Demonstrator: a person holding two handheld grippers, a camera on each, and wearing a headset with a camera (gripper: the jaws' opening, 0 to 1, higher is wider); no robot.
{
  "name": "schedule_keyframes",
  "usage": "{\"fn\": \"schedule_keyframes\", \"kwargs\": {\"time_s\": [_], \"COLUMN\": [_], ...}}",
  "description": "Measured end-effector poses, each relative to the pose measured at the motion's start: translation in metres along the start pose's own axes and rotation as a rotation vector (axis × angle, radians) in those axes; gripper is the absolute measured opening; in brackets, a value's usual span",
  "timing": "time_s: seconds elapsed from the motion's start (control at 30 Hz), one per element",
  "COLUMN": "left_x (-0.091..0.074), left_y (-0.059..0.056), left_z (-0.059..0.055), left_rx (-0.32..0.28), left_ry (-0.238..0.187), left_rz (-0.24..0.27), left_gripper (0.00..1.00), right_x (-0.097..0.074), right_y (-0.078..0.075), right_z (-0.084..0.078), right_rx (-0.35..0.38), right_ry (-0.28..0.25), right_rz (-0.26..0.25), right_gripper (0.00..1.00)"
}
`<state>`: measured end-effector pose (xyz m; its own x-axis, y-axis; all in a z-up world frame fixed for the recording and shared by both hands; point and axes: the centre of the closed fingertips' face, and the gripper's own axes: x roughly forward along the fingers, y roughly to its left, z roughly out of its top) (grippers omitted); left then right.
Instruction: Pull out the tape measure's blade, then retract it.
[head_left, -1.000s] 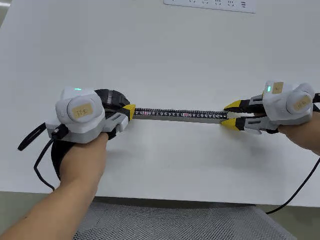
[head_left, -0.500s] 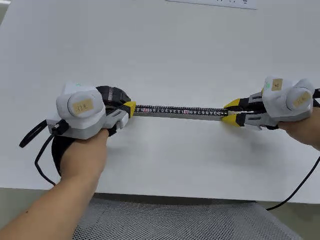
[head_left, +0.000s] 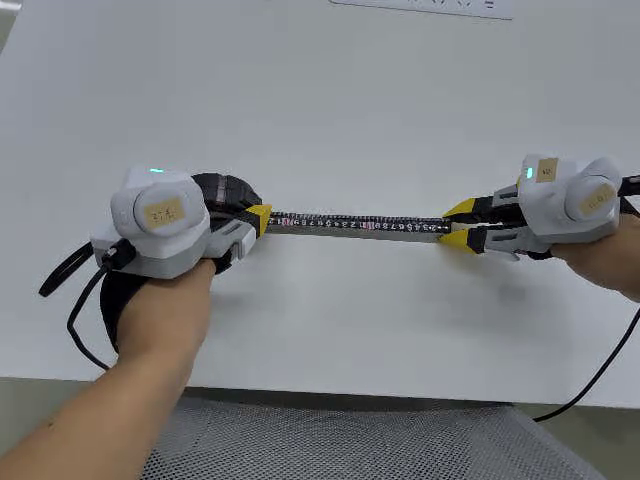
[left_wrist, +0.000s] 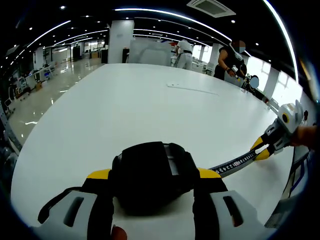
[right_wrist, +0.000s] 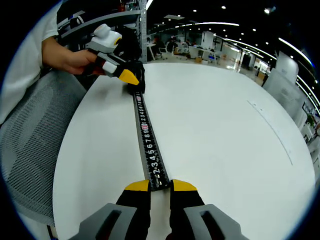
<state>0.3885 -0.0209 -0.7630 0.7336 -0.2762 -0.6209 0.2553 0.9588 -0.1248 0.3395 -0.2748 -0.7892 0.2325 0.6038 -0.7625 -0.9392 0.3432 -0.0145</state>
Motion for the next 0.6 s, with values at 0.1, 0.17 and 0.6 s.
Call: {"fn": "schedule_keyframes", "kwargs": {"time_s": [0.1, 0.17, 0.6], "left_x": [0.000, 0.000, 0.001], "left_y": [0.000, 0.000, 0.001], "left_z": [0.000, 0.000, 0.000], "left_rx": [-0.004, -0.006, -0.015], "left_ry": [0.001, -0.001, -0.002], "left_rz": [-0.001, 0.000, -0.003], "left_gripper": [0.60, 0.60, 0.60], "right_x": [0.001, 0.001, 0.013], "right_y": [0.000, 0.001, 0.003], "right_z": [0.002, 0.003, 0.017], "right_rx": [0.000, -0.008, 0.005], "right_ry": [-0.002, 0.001, -0.028], "right_rz": [0.001, 0.004, 0.017], "right_gripper": [0.10, 0.10, 0.09]}}
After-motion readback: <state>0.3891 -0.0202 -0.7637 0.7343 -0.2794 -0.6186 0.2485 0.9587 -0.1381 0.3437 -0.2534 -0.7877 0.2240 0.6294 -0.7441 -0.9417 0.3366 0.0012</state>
